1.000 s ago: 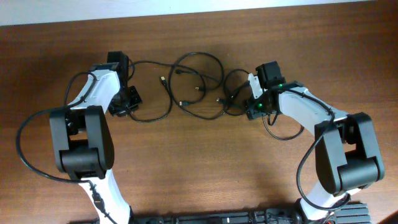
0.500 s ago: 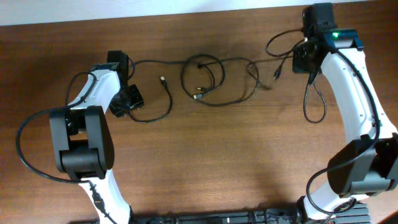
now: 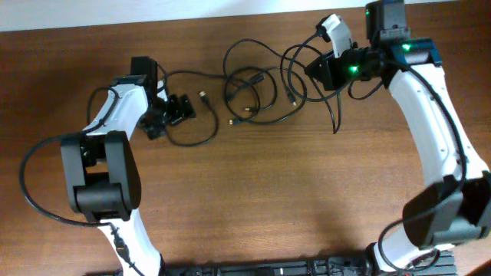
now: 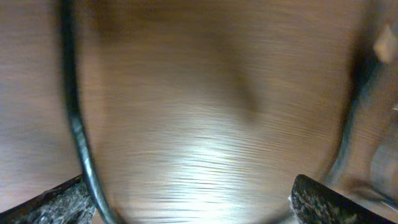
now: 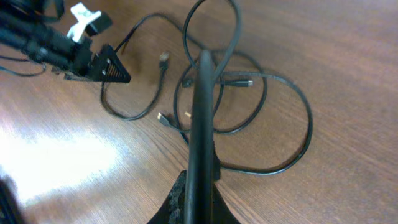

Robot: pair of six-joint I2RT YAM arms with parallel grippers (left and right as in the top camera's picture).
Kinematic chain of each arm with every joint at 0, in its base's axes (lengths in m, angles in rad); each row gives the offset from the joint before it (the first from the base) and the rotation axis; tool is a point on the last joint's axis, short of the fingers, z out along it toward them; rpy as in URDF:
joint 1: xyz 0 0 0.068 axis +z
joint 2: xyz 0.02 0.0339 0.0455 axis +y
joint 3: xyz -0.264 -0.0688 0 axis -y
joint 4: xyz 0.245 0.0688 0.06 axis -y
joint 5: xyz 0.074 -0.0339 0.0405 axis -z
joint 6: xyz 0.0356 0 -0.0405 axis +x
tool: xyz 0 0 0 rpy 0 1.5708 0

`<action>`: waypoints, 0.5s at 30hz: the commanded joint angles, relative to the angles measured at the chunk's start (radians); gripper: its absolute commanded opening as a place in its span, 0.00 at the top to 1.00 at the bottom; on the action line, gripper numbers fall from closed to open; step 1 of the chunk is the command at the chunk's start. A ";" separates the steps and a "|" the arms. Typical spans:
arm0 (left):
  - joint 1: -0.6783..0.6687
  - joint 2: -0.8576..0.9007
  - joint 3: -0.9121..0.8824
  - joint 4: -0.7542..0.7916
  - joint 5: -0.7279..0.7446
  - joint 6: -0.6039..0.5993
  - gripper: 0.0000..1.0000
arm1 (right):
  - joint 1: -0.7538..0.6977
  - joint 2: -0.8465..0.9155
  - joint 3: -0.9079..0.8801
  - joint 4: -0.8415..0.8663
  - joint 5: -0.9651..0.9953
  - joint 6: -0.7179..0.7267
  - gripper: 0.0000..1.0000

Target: Untangle cables

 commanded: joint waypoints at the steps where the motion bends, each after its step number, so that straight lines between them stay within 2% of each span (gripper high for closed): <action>1: -0.026 0.077 0.031 0.021 0.317 0.095 0.01 | 0.003 0.061 -0.006 0.072 -0.053 0.002 0.96; 3: -0.058 0.078 0.031 0.038 0.317 0.095 0.01 | 0.033 0.125 -0.006 0.312 -0.178 0.108 0.96; 6: -0.103 0.078 0.031 0.038 0.257 0.095 0.01 | 0.148 0.212 -0.006 0.772 -0.187 0.319 0.96; 8: -0.127 0.078 0.031 0.038 0.213 0.094 0.01 | 0.169 0.210 -0.004 0.936 -0.185 0.407 0.96; 9: -0.138 0.078 0.031 0.037 0.180 0.094 0.01 | 0.154 0.204 -0.002 0.956 -0.165 0.440 0.96; 11: -0.145 0.078 0.031 0.034 0.132 0.094 0.01 | 0.070 0.167 -0.002 0.871 -0.011 0.430 0.96; 12: -0.145 0.078 0.031 0.034 0.093 0.094 0.01 | 0.001 0.128 -0.002 0.799 0.079 0.405 0.96; 15: -0.145 0.078 0.031 0.034 0.053 0.094 0.01 | -0.247 -0.018 -0.002 0.624 0.103 0.405 0.96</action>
